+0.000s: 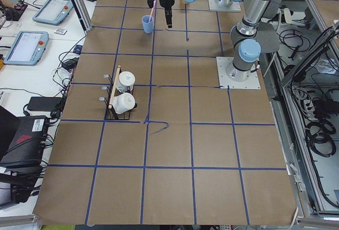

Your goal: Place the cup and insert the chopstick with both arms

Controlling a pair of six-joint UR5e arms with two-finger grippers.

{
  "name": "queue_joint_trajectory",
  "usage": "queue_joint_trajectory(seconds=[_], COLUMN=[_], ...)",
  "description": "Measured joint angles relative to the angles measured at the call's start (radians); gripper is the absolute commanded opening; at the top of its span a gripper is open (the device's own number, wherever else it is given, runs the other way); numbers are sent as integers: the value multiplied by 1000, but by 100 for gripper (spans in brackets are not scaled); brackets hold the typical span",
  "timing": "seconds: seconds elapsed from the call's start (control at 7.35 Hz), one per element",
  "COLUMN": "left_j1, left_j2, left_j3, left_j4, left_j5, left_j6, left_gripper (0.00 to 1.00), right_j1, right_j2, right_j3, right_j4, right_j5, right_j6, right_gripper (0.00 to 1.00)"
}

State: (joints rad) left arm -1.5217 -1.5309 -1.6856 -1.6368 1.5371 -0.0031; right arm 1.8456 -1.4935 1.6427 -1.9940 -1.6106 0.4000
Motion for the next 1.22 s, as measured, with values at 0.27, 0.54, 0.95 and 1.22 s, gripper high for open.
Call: queue_joint_trajectory(seconds=[0.27, 0.54, 0.95, 1.22], left_j1=[0, 0, 0, 0], left_j2=[0, 0, 0, 0], left_j3=[0, 0, -1, -1], left_j4=[0, 0, 0, -1], left_j5=[0, 0, 0, 0], left_j6=[0, 0, 0, 0], left_gripper=[100, 100, 100, 100], right_j1=[-81, -206, -275, -278], right_j2=[-40, -82, -130, -137], right_j3=[-3, -8, -10, -9], right_j4=[187, 321, 466, 482], right_j5=[1, 7, 2, 1], right_j6=[-178, -400, -472, -475], right_gripper=[100, 100, 100, 100])
